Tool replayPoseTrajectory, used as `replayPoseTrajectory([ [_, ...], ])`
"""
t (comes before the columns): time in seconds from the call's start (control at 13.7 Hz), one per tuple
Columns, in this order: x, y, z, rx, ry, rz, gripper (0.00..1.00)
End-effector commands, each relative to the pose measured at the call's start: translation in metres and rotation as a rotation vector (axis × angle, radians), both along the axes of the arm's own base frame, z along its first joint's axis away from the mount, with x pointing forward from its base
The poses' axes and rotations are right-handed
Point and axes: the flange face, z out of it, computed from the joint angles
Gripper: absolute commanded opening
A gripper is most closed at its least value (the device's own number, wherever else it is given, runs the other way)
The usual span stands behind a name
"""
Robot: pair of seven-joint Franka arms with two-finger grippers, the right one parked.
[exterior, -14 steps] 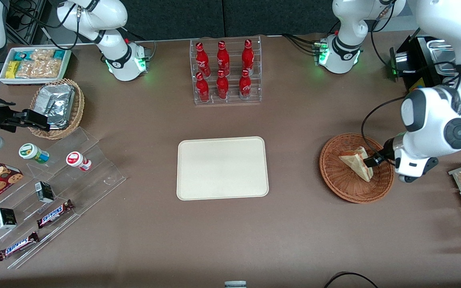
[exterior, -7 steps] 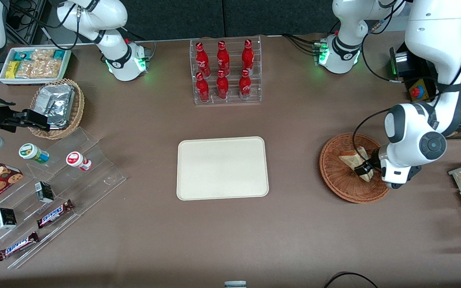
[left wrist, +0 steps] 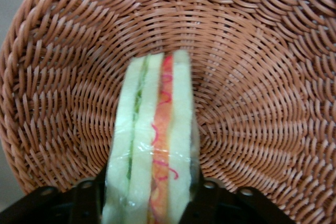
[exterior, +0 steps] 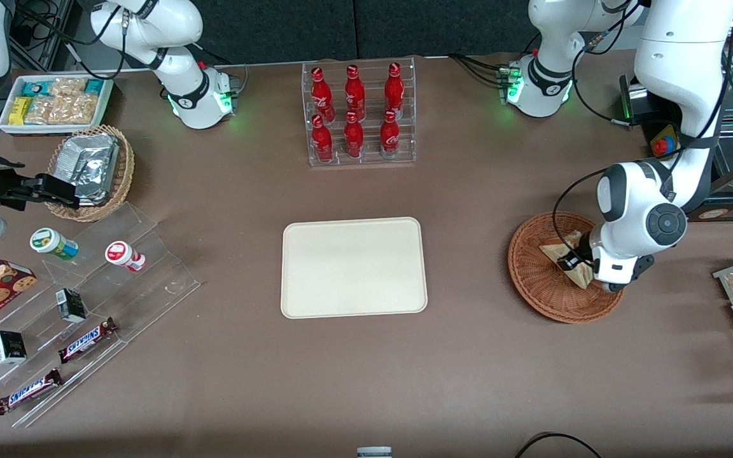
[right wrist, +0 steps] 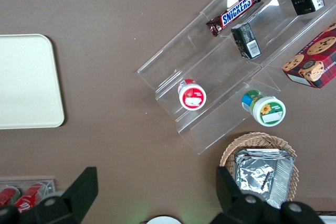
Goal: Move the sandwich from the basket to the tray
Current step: 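Lower the left gripper and grasp the wrapped sandwich in the basket, then lift the sandwich and carry it with the left gripper over the tray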
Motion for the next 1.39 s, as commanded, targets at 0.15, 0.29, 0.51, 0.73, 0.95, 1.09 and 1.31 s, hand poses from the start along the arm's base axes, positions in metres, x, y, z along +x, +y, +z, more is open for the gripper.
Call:
replayPoseTrajectory([
  [0.15, 0.015, -0.009, 0.083, -0.009, -0.013, 0.006, 0.04],
  [0.29, 0.035, -0.034, 0.135, -0.012, 0.032, -0.034, 0.04],
  [0.51, 0.052, -0.095, 0.201, -0.01, 0.005, -0.062, 0.04],
  [0.73, 0.045, -0.181, 0.224, -0.015, -0.038, -0.154, 0.04],
  [0.95, 0.028, -0.261, 0.216, -0.004, -0.046, -0.272, 0.04],
  [1.09, 0.018, -0.311, 0.201, -0.002, -0.042, -0.341, 0.04],
  [1.31, 0.015, -0.376, 0.173, -0.002, -0.047, -0.412, 0.05],
])
